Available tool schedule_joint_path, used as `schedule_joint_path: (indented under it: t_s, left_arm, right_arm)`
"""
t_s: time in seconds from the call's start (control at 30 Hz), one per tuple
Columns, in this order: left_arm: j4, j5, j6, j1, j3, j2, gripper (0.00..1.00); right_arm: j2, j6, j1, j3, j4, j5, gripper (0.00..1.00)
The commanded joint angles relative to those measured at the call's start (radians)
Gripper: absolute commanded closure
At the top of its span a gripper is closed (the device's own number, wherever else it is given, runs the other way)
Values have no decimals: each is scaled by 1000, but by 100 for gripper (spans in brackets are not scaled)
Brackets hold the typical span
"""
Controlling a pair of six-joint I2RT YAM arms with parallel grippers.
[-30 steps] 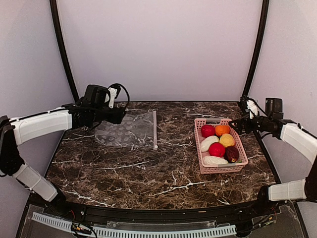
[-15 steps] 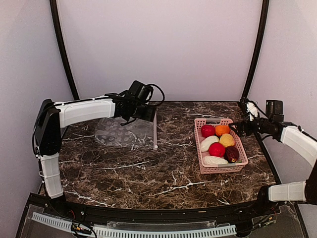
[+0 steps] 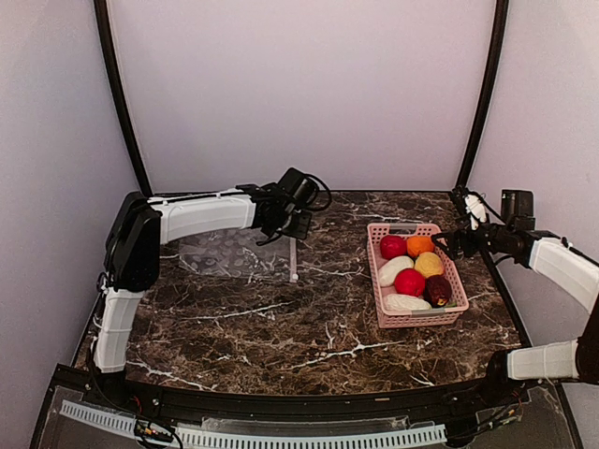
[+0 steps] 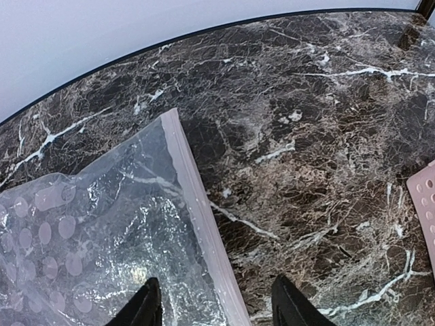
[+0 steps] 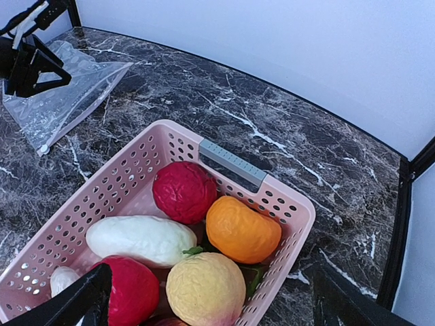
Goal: Place the food in the zip-top bag and seal the zipper
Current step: Pick up the zipper food storage bag at the center of the board.
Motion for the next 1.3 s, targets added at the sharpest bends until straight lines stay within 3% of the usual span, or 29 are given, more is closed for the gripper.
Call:
schedule_joint_path:
  t_s: [0.0, 0.5, 0.7, 0.93, 1.1, 1.27]
  left_arm:
    - [-69, -26, -11, -1, 71, 54, 47]
    - [-202, -95, -7, -2, 280, 266, 58]
    - [-233, -111, -9, -1, 307, 295, 74]
    - [-256, -128, -4, -1, 319, 265, 99]
    - [-277, -92, -11, -1, 317, 180, 99]
    - [-283, 14, -35, -4, 280, 60, 99]
  right_arm:
    - [8, -14, -5, -12, 24, -15, 1]
    - [14, -24, -6, -19, 22, -18, 1]
    - [17, -28, -5, -18, 17, -18, 1]
    - [22, -29, -5, -16, 15, -26, 1]
    - [24, 19, -4, 13, 3, -67, 1]
    - [85, 158, 40, 151, -66, -163, 6]
